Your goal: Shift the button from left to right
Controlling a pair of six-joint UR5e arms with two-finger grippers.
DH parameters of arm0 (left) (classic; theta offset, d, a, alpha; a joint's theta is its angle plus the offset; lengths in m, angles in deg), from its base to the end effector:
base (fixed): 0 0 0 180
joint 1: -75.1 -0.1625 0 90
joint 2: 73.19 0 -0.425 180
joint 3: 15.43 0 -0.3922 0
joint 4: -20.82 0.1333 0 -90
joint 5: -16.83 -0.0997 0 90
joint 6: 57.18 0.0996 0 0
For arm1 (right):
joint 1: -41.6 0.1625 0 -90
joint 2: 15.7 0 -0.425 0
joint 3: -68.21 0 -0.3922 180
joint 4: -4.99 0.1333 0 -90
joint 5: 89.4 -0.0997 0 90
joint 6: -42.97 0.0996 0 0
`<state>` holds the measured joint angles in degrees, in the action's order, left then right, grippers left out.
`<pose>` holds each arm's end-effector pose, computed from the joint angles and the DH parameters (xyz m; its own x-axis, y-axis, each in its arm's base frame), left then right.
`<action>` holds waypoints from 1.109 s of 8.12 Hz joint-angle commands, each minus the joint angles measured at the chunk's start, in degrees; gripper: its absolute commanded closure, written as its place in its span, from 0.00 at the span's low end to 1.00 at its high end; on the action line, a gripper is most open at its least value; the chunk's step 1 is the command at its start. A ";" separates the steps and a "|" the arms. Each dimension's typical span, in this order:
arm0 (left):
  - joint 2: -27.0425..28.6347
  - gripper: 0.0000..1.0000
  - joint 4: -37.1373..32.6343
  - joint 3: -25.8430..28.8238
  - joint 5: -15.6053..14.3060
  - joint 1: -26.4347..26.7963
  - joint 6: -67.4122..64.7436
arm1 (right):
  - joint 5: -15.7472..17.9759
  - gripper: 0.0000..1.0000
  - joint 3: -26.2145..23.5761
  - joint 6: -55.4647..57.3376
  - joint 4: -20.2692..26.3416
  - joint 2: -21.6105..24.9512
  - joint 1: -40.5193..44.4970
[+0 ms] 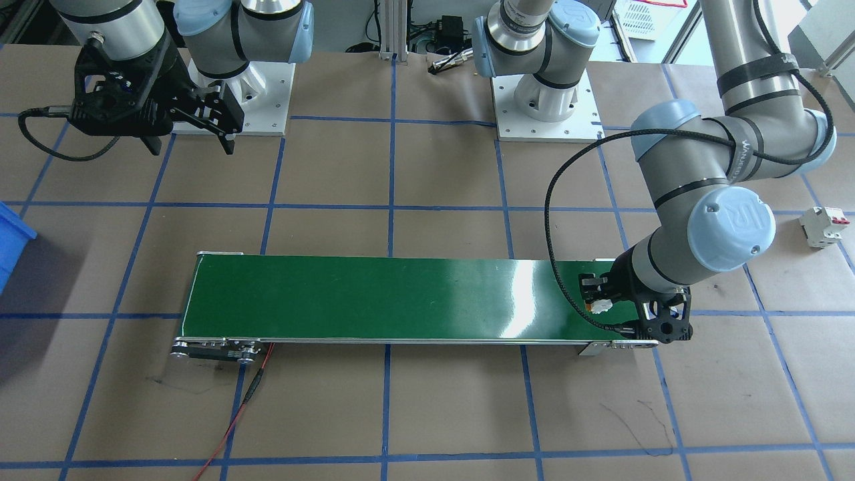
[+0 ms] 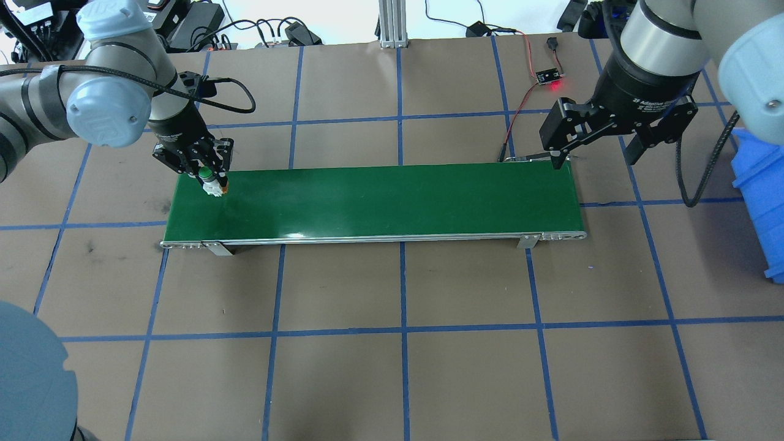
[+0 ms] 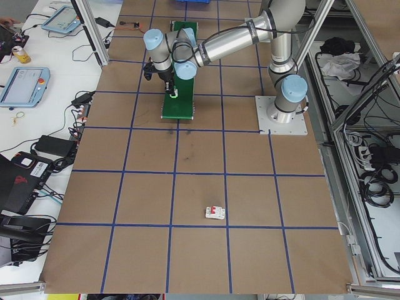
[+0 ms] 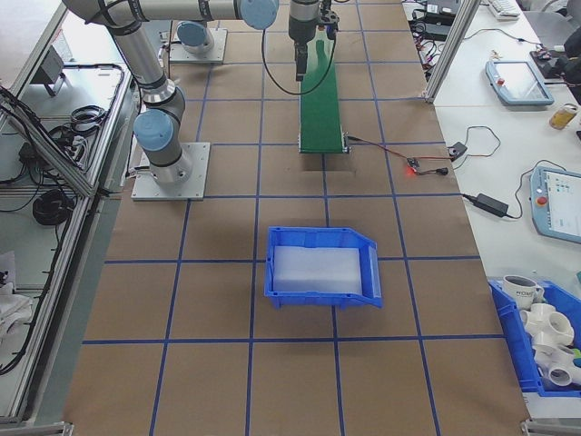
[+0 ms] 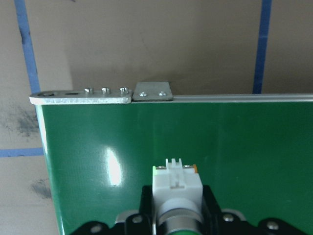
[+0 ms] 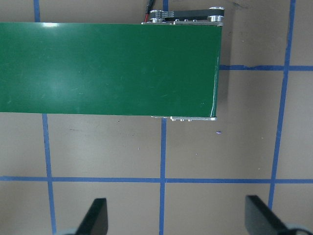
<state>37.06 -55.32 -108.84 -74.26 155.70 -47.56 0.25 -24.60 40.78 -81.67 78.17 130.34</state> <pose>-0.0337 -0.6012 0.2887 -0.9999 0.0046 0.0100 0.0062 0.9853 0.1709 0.1238 -0.4619 0.4903 -0.9998 -0.0160 -0.0076 -0.0162 0.9991 0.0395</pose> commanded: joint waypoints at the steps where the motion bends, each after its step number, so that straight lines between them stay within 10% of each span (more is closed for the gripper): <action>1: 0.67 1.00 5.20 -2.30 0.04 0.00 0.56 | 0.00 0.00 0.00 0.00 0.00 0.00 -0.06; 2: 0.58 0.99 4.77 -2.56 0.03 0.00 0.40 | 0.00 0.00 0.00 0.00 0.00 0.00 0.03; 4: 0.58 0.11 5.03 -3.70 0.39 0.61 -0.31 | 0.00 0.00 0.00 0.00 0.08 0.00 0.03; 9: -4.58 0.00 -0.82 -2.22 -0.23 9.30 -13.30 | 0.00 0.00 0.00 -0.09 0.00 0.00 -0.06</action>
<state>35.53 -52.10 -112.02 -74.32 162.19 -56.51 0.25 -24.60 40.74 -81.66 78.17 130.36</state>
